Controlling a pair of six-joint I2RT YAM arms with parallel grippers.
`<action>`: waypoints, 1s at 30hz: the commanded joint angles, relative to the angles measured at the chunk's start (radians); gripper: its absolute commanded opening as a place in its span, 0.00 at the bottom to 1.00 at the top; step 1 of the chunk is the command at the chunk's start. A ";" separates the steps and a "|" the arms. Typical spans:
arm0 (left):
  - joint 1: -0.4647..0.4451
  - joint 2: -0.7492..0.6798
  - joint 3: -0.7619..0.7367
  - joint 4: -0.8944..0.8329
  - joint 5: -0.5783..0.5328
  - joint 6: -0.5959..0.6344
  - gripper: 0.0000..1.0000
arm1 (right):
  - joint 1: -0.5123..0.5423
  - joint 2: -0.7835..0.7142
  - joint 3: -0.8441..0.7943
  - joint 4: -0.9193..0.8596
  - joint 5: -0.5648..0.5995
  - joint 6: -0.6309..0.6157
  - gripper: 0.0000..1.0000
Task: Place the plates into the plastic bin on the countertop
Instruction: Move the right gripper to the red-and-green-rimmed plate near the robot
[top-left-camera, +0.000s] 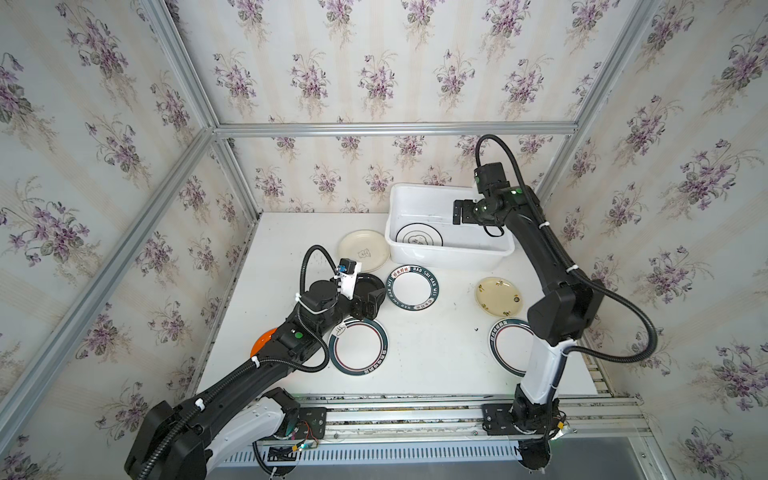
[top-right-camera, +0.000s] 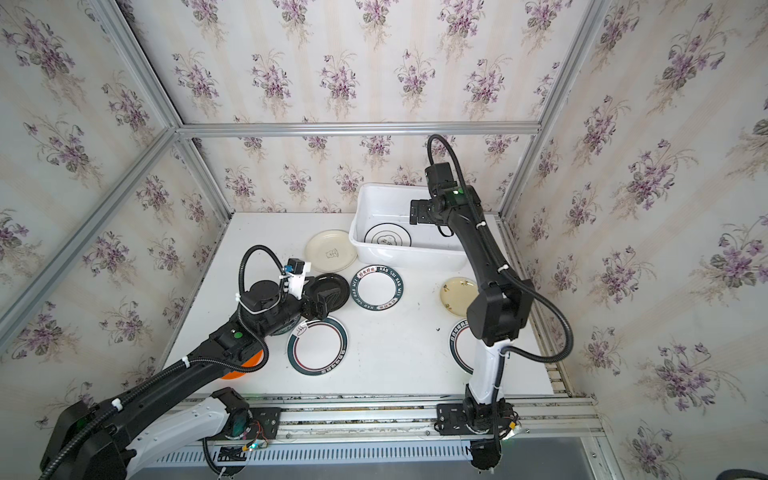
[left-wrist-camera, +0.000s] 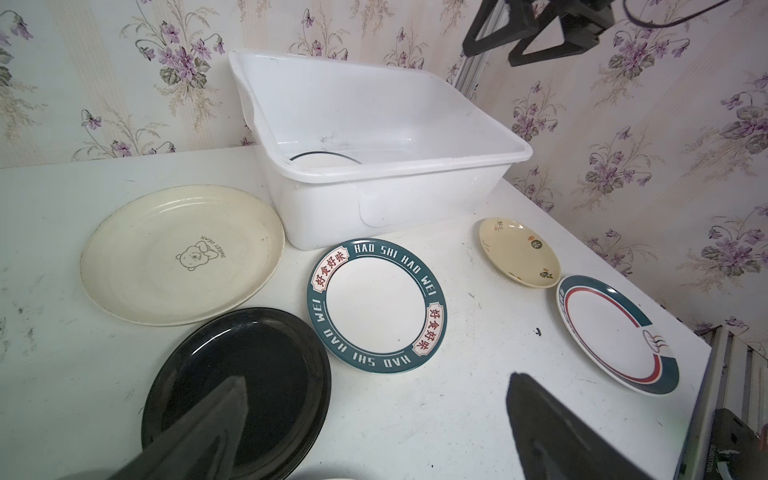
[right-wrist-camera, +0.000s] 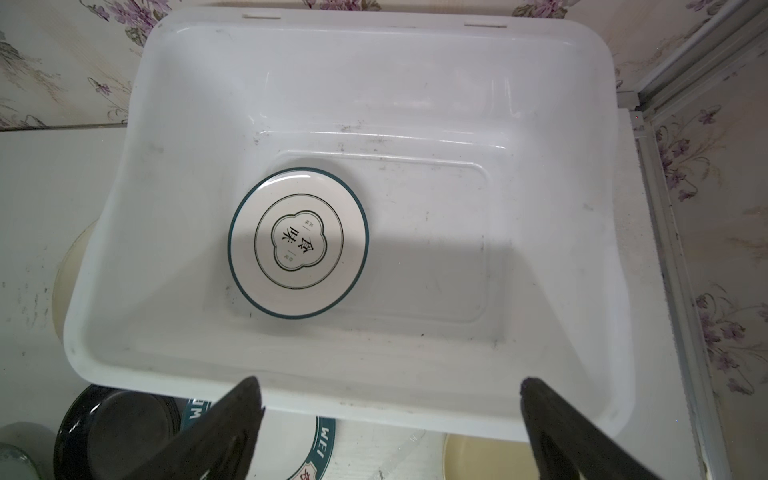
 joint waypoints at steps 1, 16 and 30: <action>0.001 0.002 -0.003 0.025 0.004 -0.006 1.00 | -0.013 -0.117 -0.148 0.090 0.063 -0.017 0.99; 0.001 0.035 0.003 0.048 0.055 -0.030 1.00 | -0.248 -0.625 -0.893 0.245 0.008 0.054 1.00; 0.002 0.067 0.018 0.054 0.094 -0.042 1.00 | -0.491 -0.624 -1.169 0.290 -0.205 0.131 0.99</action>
